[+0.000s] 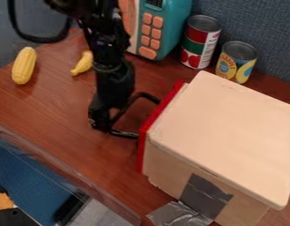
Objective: Close the drawer
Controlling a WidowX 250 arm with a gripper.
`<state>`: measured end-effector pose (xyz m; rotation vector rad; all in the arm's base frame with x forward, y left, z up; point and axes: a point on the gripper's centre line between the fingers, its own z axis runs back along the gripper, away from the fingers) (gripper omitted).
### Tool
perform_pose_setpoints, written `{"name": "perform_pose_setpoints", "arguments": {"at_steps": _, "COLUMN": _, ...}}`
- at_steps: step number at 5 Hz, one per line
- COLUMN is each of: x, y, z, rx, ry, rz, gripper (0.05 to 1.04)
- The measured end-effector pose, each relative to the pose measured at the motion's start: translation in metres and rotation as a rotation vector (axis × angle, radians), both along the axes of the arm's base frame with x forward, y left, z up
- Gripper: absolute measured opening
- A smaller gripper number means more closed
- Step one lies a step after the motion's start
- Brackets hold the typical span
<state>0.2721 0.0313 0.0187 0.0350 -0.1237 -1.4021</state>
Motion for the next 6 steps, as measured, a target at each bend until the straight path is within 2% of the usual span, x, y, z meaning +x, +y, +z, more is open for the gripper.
{"name": "perform_pose_setpoints", "arguments": {"at_steps": 1, "x": 0.000, "y": -0.021, "z": 0.000, "rx": -0.024, "ry": 0.016, "rz": -0.025, "gripper": 1.000}}
{"name": "perform_pose_setpoints", "arguments": {"at_steps": 3, "x": -0.001, "y": -0.028, "z": 0.000, "rx": -0.020, "ry": 0.031, "rz": -0.038, "gripper": 1.000}}
{"name": "perform_pose_setpoints", "arguments": {"at_steps": 4, "x": -0.008, "y": -0.008, "z": 0.002, "rx": -0.008, "ry": 0.075, "rz": 0.068, "gripper": 1.000}}
{"name": "perform_pose_setpoints", "arguments": {"at_steps": 5, "x": -0.022, "y": 0.045, "z": 0.017, "rx": 0.043, "ry": 0.116, "rz": 0.327, "gripper": 1.000}}
{"name": "perform_pose_setpoints", "arguments": {"at_steps": 6, "x": -0.042, "y": 0.090, "z": 0.036, "rx": 0.052, "ry": 0.150, "rz": 0.567, "gripper": 1.000}}
